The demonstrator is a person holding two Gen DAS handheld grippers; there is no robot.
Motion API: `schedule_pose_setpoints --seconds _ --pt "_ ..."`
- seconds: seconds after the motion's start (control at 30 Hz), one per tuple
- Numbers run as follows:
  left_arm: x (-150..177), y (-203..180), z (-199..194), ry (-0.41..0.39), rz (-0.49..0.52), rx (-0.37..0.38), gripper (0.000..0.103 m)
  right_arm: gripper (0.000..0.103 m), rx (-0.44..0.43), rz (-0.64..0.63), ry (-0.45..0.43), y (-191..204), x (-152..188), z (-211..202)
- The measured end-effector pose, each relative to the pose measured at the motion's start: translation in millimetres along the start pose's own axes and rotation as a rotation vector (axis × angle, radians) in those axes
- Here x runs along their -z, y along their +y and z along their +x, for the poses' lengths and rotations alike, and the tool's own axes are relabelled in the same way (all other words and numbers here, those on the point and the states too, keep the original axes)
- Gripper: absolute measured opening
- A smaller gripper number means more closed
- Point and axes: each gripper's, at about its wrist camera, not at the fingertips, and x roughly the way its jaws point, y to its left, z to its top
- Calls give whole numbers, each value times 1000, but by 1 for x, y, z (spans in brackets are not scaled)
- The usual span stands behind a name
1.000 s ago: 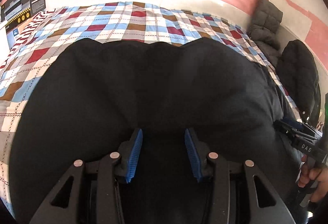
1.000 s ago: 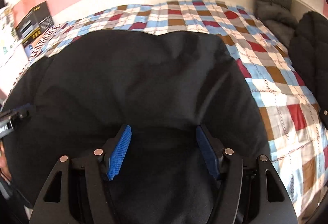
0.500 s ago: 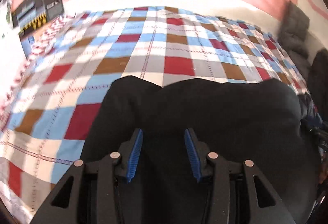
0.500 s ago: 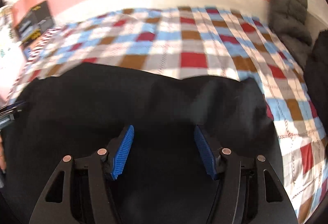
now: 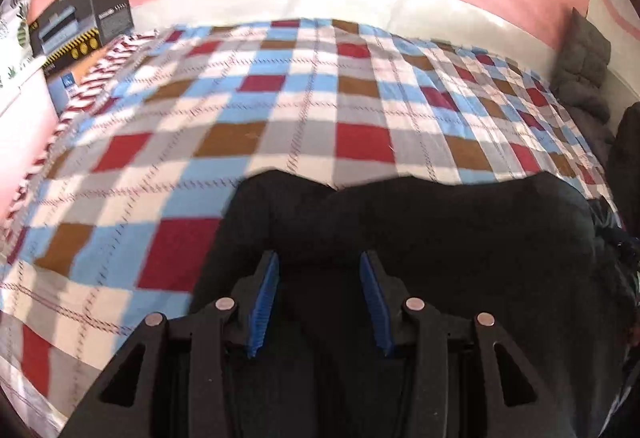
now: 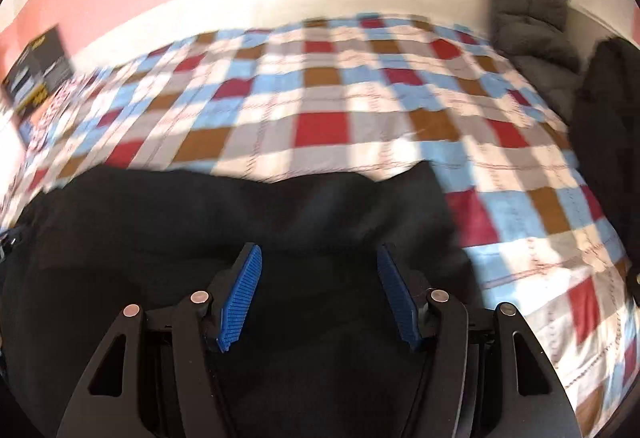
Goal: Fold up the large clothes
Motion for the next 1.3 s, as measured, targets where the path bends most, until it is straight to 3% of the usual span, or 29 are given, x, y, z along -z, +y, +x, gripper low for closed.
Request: schedule_pose_setpoints --seconds 0.07,0.17,0.4,0.5,0.57,0.7,0.87,1.07,1.3 --pt "-4 12 9 18 -41 -8 45 60 28 53 41 -21 0 12" --pt "-2 24 28 50 -108 16 46 60 -1 121 85 -40 6 28" --pt "-1 12 36 71 -64 -36 46 60 23 103 118 -33 6 38" --pt "-3 8 10 59 -27 -53 45 60 34 86 97 -31 7 12" --pt "2 7 -14 27 -19 -24 45 60 -8 80 61 -29 14 -12" --pt "25 -5 -69 -38 6 3 45 60 -77 54 -11 -15 43 -70" --pt "68 -24 -113 -57 33 24 45 60 -129 -36 -27 18 82 -107" --pt "110 -24 -115 17 19 10 45 60 -134 -65 21 29 120 -111" --pt "130 -7 -113 46 8 -28 45 60 -87 -13 63 -6 132 -104"
